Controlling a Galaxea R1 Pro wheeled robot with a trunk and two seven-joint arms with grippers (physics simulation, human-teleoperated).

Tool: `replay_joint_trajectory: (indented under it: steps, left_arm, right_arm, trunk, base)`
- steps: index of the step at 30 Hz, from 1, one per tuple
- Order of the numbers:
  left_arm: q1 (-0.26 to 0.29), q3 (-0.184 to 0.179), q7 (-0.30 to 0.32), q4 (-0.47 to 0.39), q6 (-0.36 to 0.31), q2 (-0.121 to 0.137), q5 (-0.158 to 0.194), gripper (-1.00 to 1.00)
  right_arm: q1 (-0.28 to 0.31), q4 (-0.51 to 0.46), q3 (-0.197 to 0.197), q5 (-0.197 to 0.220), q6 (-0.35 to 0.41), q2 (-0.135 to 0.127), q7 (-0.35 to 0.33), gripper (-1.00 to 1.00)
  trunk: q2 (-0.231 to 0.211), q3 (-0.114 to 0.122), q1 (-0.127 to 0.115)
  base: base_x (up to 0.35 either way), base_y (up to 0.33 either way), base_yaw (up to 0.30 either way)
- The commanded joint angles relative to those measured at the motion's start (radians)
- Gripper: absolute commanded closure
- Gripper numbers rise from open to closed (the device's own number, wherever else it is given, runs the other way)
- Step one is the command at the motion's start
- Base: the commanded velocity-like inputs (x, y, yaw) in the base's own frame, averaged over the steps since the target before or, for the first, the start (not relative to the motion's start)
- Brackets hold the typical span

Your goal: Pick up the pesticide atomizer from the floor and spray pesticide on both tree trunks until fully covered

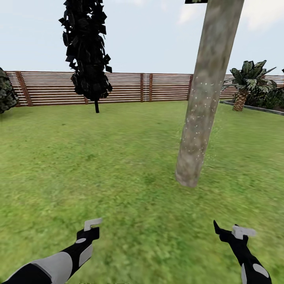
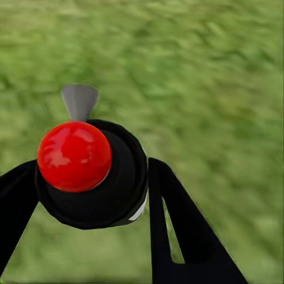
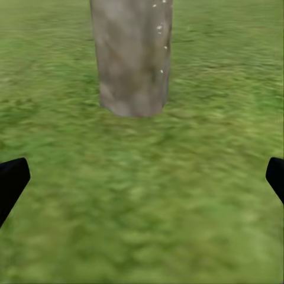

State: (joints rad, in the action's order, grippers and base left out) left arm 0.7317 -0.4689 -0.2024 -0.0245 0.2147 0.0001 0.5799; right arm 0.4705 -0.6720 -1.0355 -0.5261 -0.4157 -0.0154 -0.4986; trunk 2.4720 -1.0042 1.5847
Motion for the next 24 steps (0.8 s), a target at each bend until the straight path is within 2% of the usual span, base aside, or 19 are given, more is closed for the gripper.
replay_joint_trajectory:
  steps: [1,24]
  left_arm:
    - [0.000,0.000,0.000,0.000,0.000,0.000,0.000,1.00]
    - [0.000,0.000,0.000,0.000,0.000,0.000,-0.001,1.00]
  right_arm:
    - [0.000,0.000,0.000,0.000,0.000,0.000,0.000,-1.00]
    - [0.000,0.000,0.000,0.000,0.000,0.000,0.000,-1.00]
  trunk:
    - [0.000,0.000,0.000]
    - [0.000,0.000,0.000]
  base:
    - [-0.003,0.002,0.281]
    - [0.000,0.000,0.286]
